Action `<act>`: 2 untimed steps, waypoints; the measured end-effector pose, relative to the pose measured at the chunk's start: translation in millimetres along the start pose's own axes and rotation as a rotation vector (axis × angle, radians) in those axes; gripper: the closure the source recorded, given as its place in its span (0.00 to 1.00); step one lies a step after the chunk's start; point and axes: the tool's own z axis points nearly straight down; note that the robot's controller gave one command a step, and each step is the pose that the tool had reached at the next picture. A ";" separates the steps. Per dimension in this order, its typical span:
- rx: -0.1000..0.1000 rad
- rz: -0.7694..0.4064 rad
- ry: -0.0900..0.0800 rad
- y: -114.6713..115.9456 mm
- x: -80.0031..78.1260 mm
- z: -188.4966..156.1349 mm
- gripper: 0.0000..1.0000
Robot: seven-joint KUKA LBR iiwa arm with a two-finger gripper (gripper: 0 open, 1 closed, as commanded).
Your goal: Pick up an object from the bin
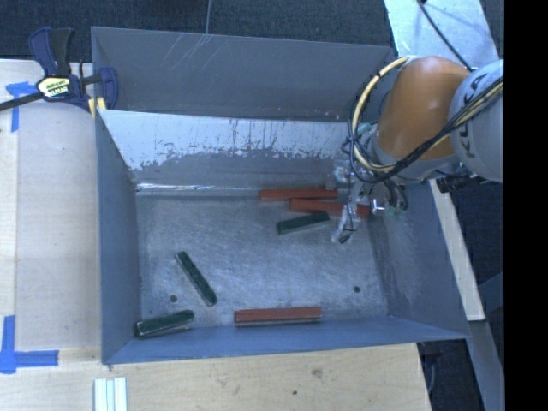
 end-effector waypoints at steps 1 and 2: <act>0.001 0.099 0.004 -24.5 11.7 56.5 0.00; 0.001 0.097 -0.004 -24.1 9.2 52.3 1.00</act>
Offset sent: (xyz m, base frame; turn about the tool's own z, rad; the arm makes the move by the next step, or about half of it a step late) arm -0.0141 -0.0218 -0.0547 0.0991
